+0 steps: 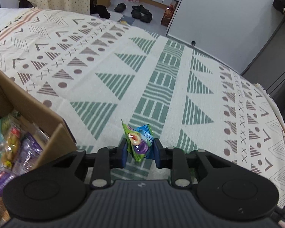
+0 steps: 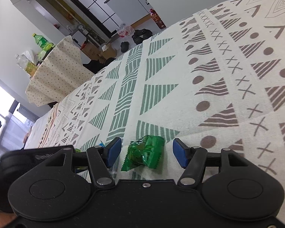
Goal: Organize snacks
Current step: 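Grasp the blue-and-green candy with the left gripper while the right grasps the green candy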
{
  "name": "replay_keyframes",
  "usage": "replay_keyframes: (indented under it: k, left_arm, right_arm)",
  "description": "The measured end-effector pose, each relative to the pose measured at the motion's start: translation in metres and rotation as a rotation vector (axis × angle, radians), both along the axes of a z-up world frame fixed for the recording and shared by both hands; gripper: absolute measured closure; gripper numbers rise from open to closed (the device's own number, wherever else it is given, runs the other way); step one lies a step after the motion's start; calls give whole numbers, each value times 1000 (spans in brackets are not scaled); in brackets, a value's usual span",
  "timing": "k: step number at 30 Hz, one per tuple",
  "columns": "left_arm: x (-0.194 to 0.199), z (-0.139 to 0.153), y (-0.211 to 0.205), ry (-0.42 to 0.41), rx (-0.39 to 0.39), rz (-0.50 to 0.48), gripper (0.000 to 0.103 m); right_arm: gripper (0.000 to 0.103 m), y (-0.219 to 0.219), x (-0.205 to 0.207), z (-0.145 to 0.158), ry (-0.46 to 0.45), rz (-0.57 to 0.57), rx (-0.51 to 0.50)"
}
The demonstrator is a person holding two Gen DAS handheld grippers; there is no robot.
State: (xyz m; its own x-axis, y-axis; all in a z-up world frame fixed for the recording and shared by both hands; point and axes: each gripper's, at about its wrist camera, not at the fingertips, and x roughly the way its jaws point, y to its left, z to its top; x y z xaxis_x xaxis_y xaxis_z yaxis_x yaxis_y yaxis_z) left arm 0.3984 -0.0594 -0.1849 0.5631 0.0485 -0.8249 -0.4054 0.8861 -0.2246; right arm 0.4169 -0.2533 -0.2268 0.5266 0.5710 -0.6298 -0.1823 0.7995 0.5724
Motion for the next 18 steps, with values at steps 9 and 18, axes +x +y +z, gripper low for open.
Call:
replay_keyframes:
  k: [9,18]
  left_arm:
    - [-12,17,1,-11,5,-9,77]
    - [-42,51,4,-55,7,-27,77]
  right_arm:
    - [70,14,-2,-3,13,33,-63]
    - [73,11,-22,33,-67,35,-63]
